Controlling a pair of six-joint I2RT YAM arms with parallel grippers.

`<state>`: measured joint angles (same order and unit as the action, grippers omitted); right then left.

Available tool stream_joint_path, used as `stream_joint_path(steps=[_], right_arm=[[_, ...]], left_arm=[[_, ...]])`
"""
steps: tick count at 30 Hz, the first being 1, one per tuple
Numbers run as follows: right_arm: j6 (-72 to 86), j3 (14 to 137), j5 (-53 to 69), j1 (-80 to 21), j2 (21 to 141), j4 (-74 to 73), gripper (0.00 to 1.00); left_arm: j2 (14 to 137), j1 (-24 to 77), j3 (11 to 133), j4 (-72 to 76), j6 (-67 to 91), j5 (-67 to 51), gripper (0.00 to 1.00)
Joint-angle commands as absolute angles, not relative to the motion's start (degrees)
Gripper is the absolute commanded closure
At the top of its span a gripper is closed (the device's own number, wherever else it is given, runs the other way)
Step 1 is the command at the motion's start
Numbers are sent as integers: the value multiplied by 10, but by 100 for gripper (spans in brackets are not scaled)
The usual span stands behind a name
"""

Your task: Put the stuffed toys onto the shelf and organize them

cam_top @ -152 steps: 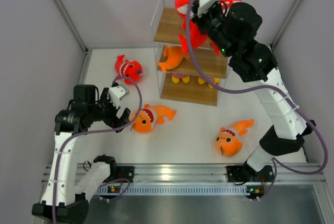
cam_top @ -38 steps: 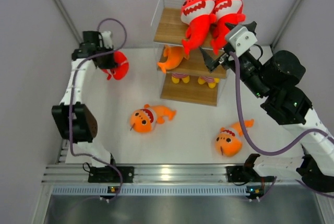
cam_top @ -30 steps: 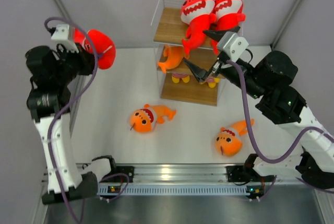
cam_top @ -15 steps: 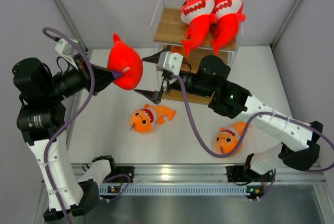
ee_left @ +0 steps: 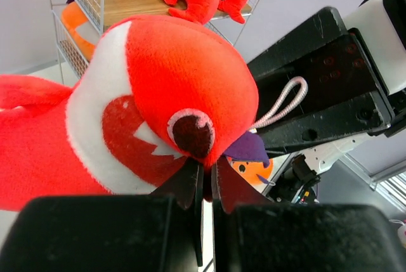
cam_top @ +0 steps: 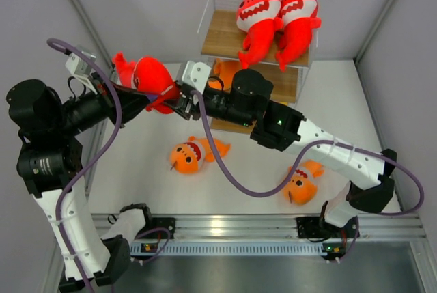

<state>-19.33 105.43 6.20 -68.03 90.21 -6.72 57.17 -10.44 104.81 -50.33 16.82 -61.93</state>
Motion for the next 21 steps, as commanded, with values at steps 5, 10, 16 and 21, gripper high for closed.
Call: stream_joint_path(steps=[5,10,16,21], right_arm=[[-216,1091,65,-687,883,-120,99],[-289,1138,92,-662,830,-356,100],[-356,1127,142,-627,767,-554,100],[-342,1009,164,-627,702,-569,100]], left_arm=[[569,-98,1063,-493,171,-683,36],[568,-98,1049,-497,105,-665,2],[551,-98,934,-498,-50,-636,2],[513,-96,753,-502,-176,-560,7]])
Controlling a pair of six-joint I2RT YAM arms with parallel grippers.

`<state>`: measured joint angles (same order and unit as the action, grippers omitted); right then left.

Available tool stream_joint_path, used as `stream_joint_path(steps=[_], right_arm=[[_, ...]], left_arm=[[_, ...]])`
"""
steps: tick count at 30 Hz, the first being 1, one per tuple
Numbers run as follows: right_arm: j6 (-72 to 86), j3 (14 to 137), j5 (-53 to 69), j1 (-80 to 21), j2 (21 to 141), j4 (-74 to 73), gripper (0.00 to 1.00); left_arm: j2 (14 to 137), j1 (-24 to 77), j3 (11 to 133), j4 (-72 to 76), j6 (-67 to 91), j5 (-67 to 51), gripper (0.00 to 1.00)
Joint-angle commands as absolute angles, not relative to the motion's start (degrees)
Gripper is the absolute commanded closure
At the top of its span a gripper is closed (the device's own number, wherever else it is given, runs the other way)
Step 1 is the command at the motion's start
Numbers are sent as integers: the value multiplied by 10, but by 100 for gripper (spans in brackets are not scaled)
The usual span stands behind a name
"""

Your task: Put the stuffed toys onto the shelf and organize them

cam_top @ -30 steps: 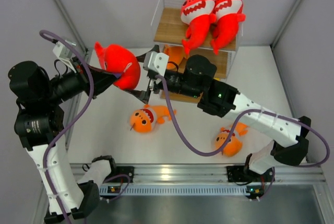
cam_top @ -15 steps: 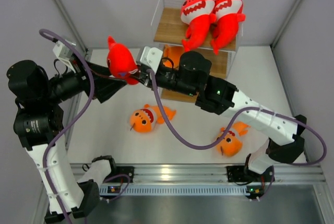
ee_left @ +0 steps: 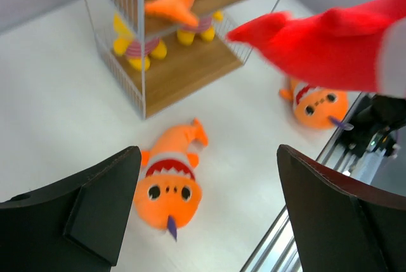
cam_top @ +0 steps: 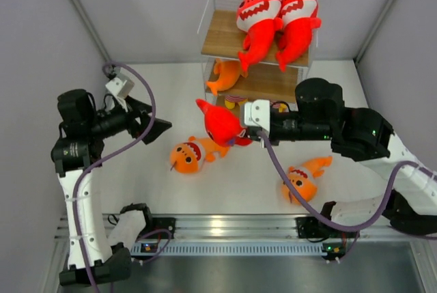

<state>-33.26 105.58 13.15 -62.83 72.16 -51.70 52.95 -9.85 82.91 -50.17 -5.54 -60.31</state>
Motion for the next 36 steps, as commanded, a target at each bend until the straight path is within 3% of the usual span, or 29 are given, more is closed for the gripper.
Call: stream_joint_path(steps=[1,8,19,31,36], right_arm=[[-338,970,167,-627,700,-563,100],[-330,916,230,-618,771,-561,100],[-386,1126,356,-582,968,-574,100],[-440,1125,427,-583,978,-577,100],[-409,1113,404,-582,966,-520,100]], left_arm=[[505,-95,733,-517,-232,-562,7],[476,-46,633,-607,-446,-534,2],[506,18,667,-820,-769,-558,2],[547,20,768,-823,-756,-628,2],[552,21,750,-824,-743,-666,2]])
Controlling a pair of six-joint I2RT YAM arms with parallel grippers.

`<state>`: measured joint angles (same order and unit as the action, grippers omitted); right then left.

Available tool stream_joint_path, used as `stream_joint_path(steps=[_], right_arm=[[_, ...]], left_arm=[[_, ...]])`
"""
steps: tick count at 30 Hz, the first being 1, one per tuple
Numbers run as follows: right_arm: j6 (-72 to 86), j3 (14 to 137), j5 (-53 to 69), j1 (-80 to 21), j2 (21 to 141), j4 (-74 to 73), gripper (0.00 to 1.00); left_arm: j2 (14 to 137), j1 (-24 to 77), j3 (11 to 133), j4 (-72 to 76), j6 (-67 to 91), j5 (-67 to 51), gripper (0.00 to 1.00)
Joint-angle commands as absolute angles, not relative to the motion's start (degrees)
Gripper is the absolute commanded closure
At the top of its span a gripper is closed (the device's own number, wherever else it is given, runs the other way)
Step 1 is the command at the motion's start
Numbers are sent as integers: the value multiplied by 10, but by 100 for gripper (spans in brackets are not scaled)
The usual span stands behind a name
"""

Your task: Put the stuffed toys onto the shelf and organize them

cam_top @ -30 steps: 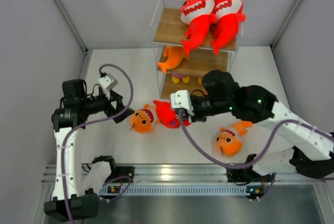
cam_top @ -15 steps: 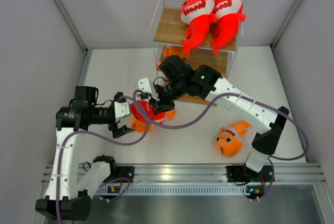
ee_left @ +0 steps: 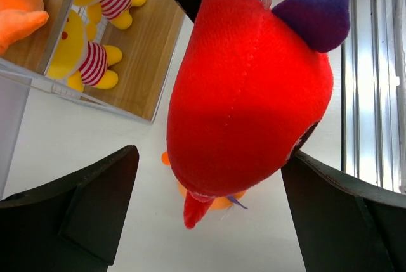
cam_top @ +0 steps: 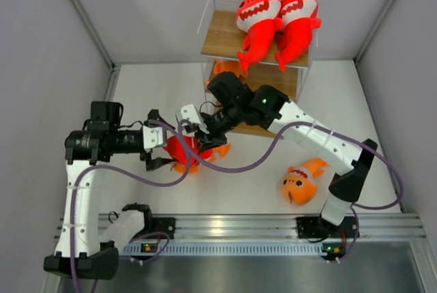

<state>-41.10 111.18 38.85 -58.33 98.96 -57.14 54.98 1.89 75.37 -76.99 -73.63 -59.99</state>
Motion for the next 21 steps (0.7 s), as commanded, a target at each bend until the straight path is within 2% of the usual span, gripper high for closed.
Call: stream_joint_path(steps=[1,3,4,5,7,8,9,10,11,14,16,18,21], right_arm=[[-407,1118,405,-582,969,-518,100],[-401,1134,406,-582,979,-516,100],[-400,1139,406,-582,987,-516,100],[-400,1147,408,-583,990,-517,100],[-400,1152,411,-582,997,-516,100],[-398,1152,412,-583,997,-509,100],[-392,1151,413,-583,997,-505,98],[-390,1151,410,-582,994,-502,96],[-382,1144,404,-582,989,-486,92],[-357,1094,345,-583,946,-422,58],[-352,1029,281,-583,884,-377,51],[-343,965,195,-583,829,-266,43],[-389,835,141,-591,695,-129,35]], left_arm=[[547,21,723,-822,-743,-671,2],[542,21,701,-823,-747,-684,3],[540,20,694,-823,-748,-686,7],[541,20,691,-823,-744,-691,19],[541,20,700,-822,-737,-706,33],[543,20,716,-823,-724,-714,43],[546,20,725,-823,-716,-734,65],[550,19,734,-823,-709,-743,79],[554,18,750,-823,-695,-758,100],[563,4,769,-822,-652,-784,100],[569,-37,772,-823,-610,-804,100],[583,-103,780,-822,-578,-842,100],[620,-193,808,-823,-496,-902,100]])
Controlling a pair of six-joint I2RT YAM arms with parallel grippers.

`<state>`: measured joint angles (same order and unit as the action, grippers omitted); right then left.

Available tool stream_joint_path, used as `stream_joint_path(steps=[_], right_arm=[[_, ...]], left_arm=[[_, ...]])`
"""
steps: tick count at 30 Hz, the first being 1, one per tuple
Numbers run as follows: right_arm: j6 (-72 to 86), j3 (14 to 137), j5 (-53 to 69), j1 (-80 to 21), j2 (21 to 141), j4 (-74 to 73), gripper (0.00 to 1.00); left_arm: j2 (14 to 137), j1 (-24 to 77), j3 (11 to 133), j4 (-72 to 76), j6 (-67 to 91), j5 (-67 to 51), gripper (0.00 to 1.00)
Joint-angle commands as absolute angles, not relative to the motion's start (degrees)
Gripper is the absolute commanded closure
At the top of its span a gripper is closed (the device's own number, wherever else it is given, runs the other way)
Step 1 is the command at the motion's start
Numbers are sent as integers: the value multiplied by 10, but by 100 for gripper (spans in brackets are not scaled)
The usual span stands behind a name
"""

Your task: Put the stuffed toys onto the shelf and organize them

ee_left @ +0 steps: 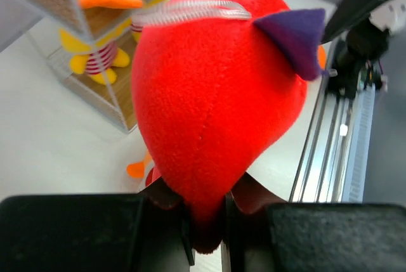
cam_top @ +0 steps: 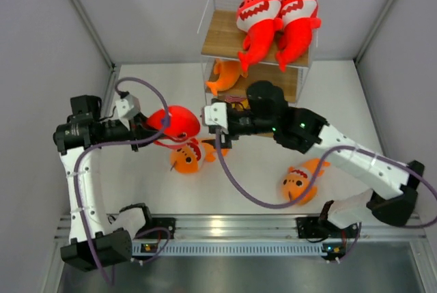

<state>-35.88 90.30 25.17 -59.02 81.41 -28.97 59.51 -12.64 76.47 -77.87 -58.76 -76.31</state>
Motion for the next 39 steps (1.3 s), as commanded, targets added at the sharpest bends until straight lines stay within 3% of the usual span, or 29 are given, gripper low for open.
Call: stream_joint_path(steps=[1,7,13,16,27,39], right_arm=[[-415,784,136,-596,673,-104,34],[-684,621,63,-653,611,120,29],[-1010,571,-21,-735,714,287,28],[-1092,565,-13,-751,776,357,28],[-1284,620,3,-764,1019,587,27],[-1299,717,11,-740,1101,574,27]], left_arm=[[632,-214,819,-823,-448,-919,100],[692,-317,874,-825,-328,-948,100],[689,-348,903,-825,-273,-921,100],[681,-350,919,-824,-248,-897,100],[663,-349,912,-823,-229,-889,100],[646,-349,885,-822,-238,-896,100]])
